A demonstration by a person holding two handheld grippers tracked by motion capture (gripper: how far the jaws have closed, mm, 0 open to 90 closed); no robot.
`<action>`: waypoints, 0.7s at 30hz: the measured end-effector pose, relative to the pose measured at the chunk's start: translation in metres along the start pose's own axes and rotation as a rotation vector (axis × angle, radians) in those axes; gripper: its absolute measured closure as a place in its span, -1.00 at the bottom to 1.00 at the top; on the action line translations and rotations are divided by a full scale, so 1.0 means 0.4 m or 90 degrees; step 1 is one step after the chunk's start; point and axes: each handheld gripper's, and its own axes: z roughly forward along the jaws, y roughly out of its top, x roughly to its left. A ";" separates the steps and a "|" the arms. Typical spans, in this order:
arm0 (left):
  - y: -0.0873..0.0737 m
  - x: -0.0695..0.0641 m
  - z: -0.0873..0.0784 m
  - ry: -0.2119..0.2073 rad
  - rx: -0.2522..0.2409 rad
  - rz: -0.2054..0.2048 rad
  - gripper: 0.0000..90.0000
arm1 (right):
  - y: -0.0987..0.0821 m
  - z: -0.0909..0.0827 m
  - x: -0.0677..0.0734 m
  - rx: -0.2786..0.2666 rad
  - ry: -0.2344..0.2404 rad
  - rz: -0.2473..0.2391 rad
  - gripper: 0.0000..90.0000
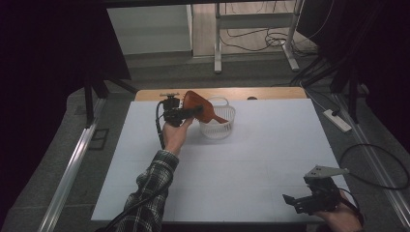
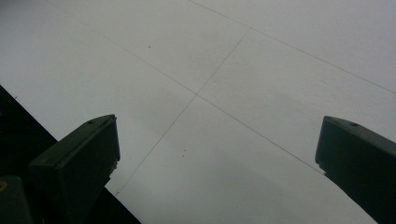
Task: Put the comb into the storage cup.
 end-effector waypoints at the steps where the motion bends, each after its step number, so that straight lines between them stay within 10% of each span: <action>1: 0.000 0.000 -0.001 0.001 -0.001 0.000 -0.11 | 0.000 0.000 0.000 0.000 0.000 0.000 -1.00; 21: 0.012 -0.001 -0.006 0.018 0.012 0.024 -0.29 | 0.000 0.001 -0.001 0.003 0.001 0.002 -1.00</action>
